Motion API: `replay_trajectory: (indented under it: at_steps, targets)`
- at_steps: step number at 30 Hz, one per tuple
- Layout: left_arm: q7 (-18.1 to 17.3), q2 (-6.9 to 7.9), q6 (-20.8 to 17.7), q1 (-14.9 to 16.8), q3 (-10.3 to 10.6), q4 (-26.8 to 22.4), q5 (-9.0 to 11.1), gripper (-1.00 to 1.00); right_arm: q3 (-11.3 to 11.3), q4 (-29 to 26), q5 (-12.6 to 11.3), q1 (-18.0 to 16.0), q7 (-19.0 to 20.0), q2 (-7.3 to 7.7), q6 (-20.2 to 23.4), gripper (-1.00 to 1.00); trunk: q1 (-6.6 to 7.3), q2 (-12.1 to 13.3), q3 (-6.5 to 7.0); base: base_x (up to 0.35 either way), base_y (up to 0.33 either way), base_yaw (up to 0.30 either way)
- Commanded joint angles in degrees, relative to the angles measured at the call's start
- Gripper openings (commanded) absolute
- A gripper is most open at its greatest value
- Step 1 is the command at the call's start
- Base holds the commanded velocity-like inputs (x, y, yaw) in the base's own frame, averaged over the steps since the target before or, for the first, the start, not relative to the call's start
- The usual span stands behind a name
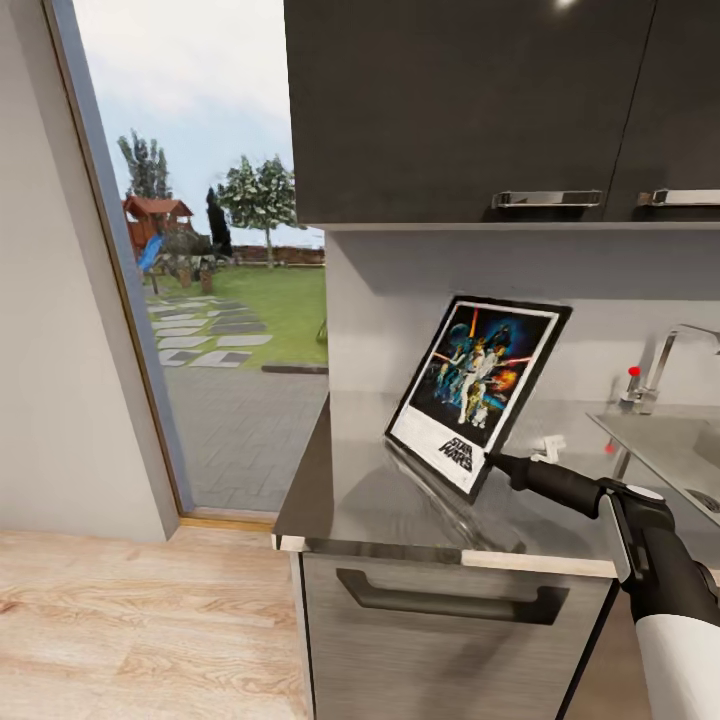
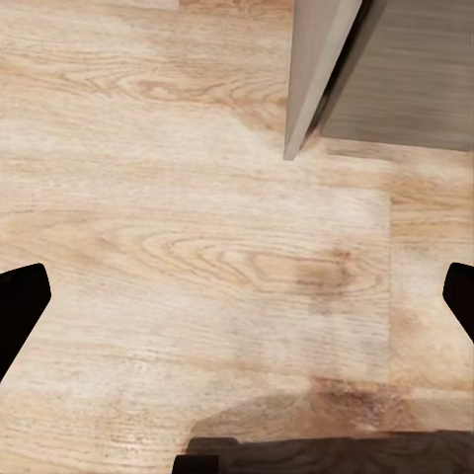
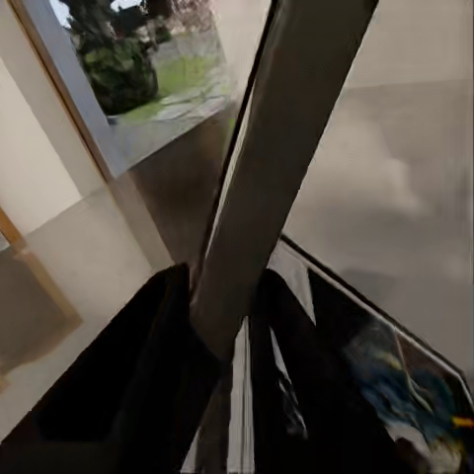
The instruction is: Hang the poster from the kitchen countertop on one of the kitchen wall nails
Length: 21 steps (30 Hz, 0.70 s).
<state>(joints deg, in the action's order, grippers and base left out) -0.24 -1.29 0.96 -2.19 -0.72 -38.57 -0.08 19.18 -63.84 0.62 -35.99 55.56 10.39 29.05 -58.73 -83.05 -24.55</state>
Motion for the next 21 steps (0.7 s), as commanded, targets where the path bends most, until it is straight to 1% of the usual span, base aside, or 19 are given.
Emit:
replay_trajectory:
  at_steps: [1,19,20,21]
  targets:
    - [-0.03,-0.02,0.09,-0.01,-0.07,-0.06,-0.01,1.00,0.08,-0.05,-0.44,-0.05,0.24,-0.02,0.72,-1.00,0.00,-0.03,-0.05,0.000,0.000,0.000]
    - [-0.03,-0.02,0.09,-0.01,-0.07,-0.19,-0.01,1.00,0.03,-0.43,-0.44,-0.05,0.59,-0.02,0.67,-1.00,0.00,-0.03,-0.05,0.000,0.000,0.000]
    - [-0.03,-0.02,0.09,-0.01,-0.07,-0.19,-0.01,1.00,-0.01,-2.63,-0.53,0.18,0.92,-0.02,0.76,-1.00,0.00,-0.03,-0.05,0.000,0.000,0.000]
    - [-0.03,-0.02,0.09,-0.01,-0.07,-0.19,-0.01,1.00,-0.02,-3.33,-0.53,0.31,0.98,-0.02,0.80,-1.00,0.00,-0.03,-0.05,0.000,0.000,0.000]
